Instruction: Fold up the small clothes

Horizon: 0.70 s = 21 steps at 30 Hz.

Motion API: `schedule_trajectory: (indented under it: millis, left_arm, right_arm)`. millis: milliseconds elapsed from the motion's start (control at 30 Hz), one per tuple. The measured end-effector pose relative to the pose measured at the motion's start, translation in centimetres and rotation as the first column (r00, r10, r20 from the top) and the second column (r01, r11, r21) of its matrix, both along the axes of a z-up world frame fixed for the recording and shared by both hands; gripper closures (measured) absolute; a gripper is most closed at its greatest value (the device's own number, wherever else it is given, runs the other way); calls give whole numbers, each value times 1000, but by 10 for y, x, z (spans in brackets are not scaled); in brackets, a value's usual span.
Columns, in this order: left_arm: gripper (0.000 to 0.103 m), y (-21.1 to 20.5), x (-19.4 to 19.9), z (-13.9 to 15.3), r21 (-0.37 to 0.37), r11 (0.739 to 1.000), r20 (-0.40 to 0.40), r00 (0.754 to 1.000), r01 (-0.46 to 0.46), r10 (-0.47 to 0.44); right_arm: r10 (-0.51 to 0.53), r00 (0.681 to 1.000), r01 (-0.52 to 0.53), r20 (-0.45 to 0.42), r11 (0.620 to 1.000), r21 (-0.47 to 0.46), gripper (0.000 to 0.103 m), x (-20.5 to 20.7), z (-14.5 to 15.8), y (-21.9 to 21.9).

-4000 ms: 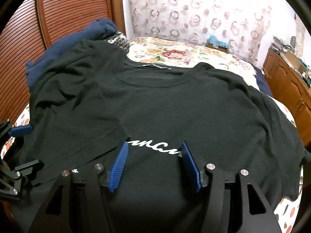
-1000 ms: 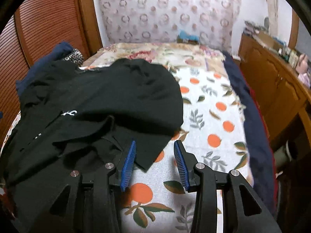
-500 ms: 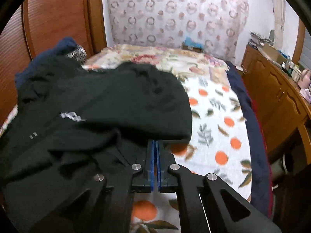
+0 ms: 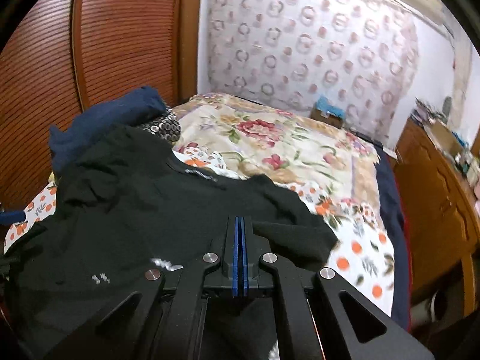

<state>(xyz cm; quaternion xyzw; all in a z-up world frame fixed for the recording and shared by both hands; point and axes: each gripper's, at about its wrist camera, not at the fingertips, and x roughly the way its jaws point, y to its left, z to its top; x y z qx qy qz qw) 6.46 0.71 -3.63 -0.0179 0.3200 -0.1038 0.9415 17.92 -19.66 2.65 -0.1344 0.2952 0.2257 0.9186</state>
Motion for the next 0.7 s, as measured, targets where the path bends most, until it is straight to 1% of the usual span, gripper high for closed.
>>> schedule_trajectory:
  millis: [233,300,367,467,600,700]
  left_arm:
    - [19,9,1,-3,-11,1000,-7,1000,-13,12]
    - [19,11,1,-4,-16,1000,-10,1000,-14,14]
    - [19,12,1,-6,-16,1000,-13,1000,-13,13]
    - [19,12,1,-7,-8,1000,-22,1000,-13,13]
    - [19,12,2,-5,-6,1000,-21,1000,-13,13]
    - [19,11,3,-5,0,1000,-18,1000,-13,13]
  right_arm:
    - [16,1000,-15,17,999,-46,102,26,3,29]
    - [4,1000,-3,19,999,-46,102,32,2,30]
    - [-5,1000,5,0,999,-31,100,38,0,31]
    - [-41,999,40,-18,998,-38,93,41,-1,29]
    - [-50,998,51,-27,999,13,86,33,-1,22]
    - [-51,998,53,-47,998,34,77,26,-7,15]
